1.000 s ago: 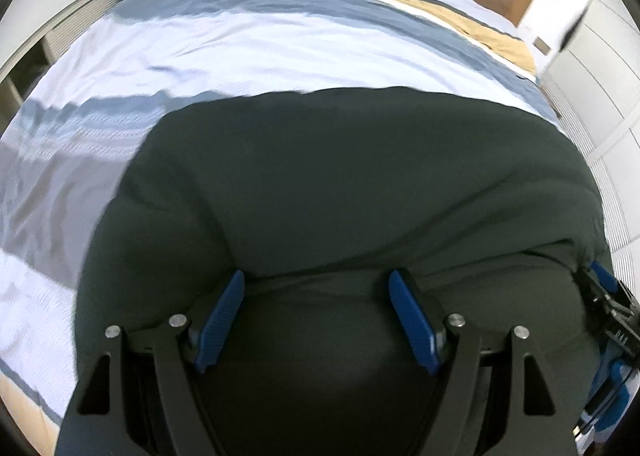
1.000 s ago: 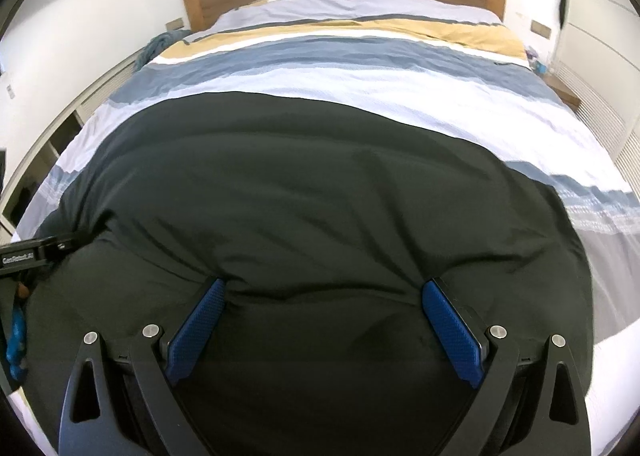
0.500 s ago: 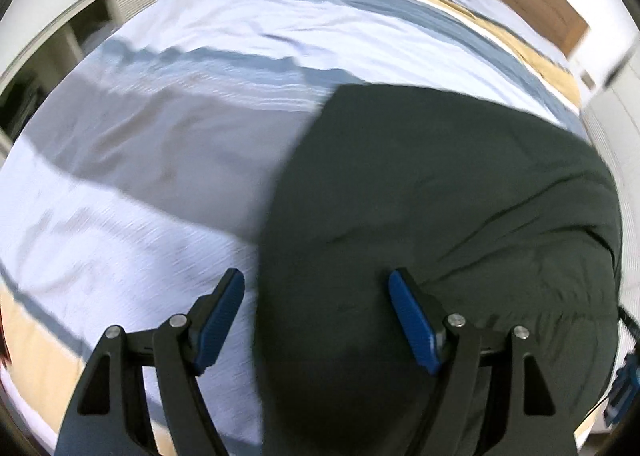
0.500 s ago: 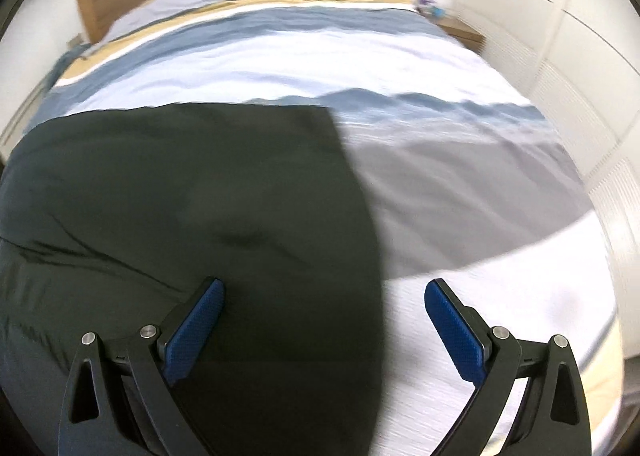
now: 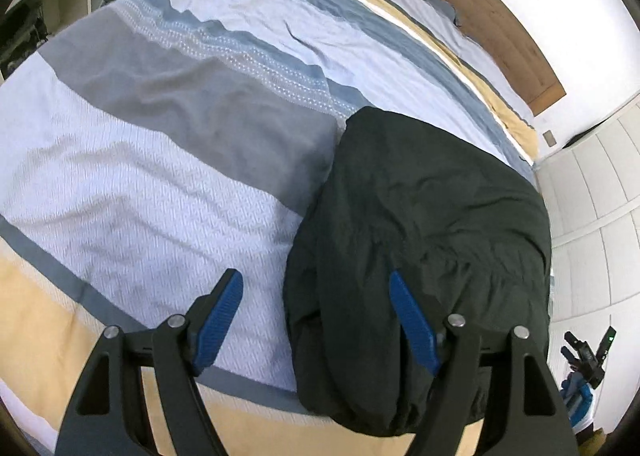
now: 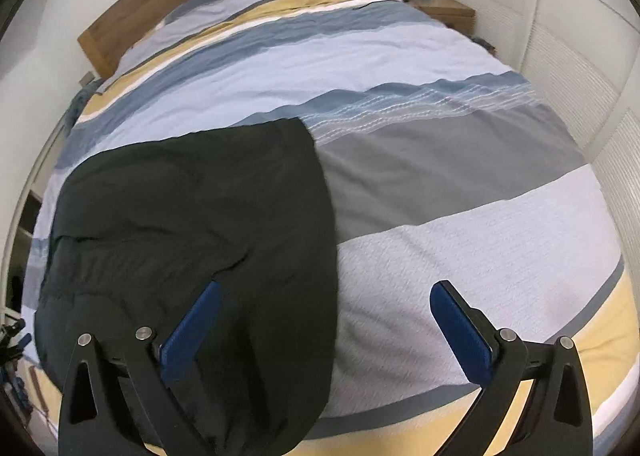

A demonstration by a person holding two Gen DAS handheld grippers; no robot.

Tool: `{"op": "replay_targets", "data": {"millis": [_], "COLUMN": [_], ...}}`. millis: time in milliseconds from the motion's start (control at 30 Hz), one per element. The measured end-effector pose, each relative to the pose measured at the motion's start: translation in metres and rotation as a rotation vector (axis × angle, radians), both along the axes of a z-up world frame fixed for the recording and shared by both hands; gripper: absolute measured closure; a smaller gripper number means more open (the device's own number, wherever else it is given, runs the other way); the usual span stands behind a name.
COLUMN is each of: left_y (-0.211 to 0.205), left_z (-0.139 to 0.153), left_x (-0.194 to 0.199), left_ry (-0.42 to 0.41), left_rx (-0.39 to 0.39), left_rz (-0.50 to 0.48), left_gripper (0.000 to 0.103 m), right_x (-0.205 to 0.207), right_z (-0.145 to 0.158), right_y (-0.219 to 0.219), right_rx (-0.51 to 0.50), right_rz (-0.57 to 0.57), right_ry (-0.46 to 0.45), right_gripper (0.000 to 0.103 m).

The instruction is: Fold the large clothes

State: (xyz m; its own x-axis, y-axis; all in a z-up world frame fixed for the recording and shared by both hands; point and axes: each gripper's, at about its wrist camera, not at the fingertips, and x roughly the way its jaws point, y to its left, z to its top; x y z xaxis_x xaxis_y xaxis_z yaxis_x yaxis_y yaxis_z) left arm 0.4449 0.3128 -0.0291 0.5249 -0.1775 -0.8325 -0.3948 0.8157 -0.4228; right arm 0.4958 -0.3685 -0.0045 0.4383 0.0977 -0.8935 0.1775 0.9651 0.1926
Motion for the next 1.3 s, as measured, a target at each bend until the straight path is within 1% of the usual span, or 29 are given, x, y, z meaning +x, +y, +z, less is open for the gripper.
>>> {"op": "replay_targets", "data": {"millis": [133, 200, 267, 300, 367, 400, 467, 500, 567, 700, 733, 800, 900, 933, 1000, 1067, 1133, 1200, 1300], "left_y": [-0.004, -0.006, -0.01, -0.012, -0.015, -0.016, -0.02, -0.021, -0.025, -0.032, -0.034, -0.039, -0.045, -0.046, -0.05, -0.056, -0.062, -0.068, -0.081], "left_z": [0.001, -0.002, -0.007, -0.01, -0.021, -0.029, -0.041, -0.047, -0.061, -0.094, -0.104, -0.119, -0.133, -0.136, -0.14, -0.141, -0.145, -0.152, -0.159], "left_x": [0.0, 0.004, 0.011, 0.014, 0.023, 0.029, 0.041, 0.047, 0.063, 0.085, 0.09, 0.096, 0.106, 0.109, 0.113, 0.116, 0.121, 0.127, 0.138], "left_ry": [-0.009, -0.023, -0.021, -0.024, -0.027, -0.03, -0.03, -0.029, -0.033, 0.002, 0.015, 0.02, 0.01, 0.008, -0.004, -0.013, -0.009, -0.002, 0.017], "left_rx": [-0.016, -0.059, -0.104, -0.116, -0.172, -0.212, -0.265, -0.285, -0.326, -0.414, -0.448, -0.484, -0.584, -0.606, -0.68, -0.721, -0.753, -0.78, -0.782], "left_rz": [-0.023, -0.045, -0.083, -0.094, -0.11, -0.118, -0.132, -0.139, -0.156, -0.203, -0.219, -0.247, -0.274, -0.277, -0.288, -0.306, -0.316, -0.319, -0.334], "left_gripper": [0.028, 0.028, 0.028, 0.028, 0.028, 0.028, 0.028, 0.027, 0.024, 0.02, 0.02, 0.012, 0.006, 0.005, 0.005, 0.004, 0.004, 0.0, 0.0], "right_x": [0.002, 0.002, 0.002, 0.004, 0.005, 0.006, 0.008, 0.009, 0.01, 0.015, 0.016, 0.018, 0.02, 0.021, 0.026, 0.03, 0.033, 0.038, 0.044], "right_z": [0.001, 0.001, -0.002, -0.008, -0.017, -0.026, -0.039, -0.05, -0.063, -0.1, -0.112, -0.13, -0.158, -0.161, -0.166, -0.168, -0.172, -0.179, -0.184], "right_y": [0.011, 0.016, 0.021, 0.023, 0.027, 0.027, 0.028, 0.026, 0.025, 0.015, 0.014, 0.013, 0.017, 0.019, 0.023, 0.029, 0.033, 0.037, 0.045], "right_rx": [0.027, 0.05, 0.089, 0.117, 0.157, 0.196, 0.247, 0.286, 0.322, 0.431, 0.476, 0.548, 0.689, 0.706, 0.764, 0.808, 0.831, 0.849, 0.844], "right_rz": [0.033, 0.045, 0.057, 0.064, 0.068, 0.069, 0.064, 0.059, 0.052, 0.051, 0.061, 0.074, 0.088, 0.101, 0.136, 0.179, 0.218, 0.237, 0.246], "right_ry": [0.018, 0.022, 0.03, 0.04, 0.055, 0.068, 0.092, 0.108, 0.123, 0.171, 0.189, 0.215, 0.242, 0.24, 0.236, 0.236, 0.239, 0.247, 0.257], "right_gripper": [0.0, 0.0, 0.0, 0.0, 0.0, 0.0, 0.0, 0.0, 0.0, 0.0, 0.0, 0.0, 0.0, 0.0, 0.0, 0.0, 0.0, 0.0, 0.0]}}
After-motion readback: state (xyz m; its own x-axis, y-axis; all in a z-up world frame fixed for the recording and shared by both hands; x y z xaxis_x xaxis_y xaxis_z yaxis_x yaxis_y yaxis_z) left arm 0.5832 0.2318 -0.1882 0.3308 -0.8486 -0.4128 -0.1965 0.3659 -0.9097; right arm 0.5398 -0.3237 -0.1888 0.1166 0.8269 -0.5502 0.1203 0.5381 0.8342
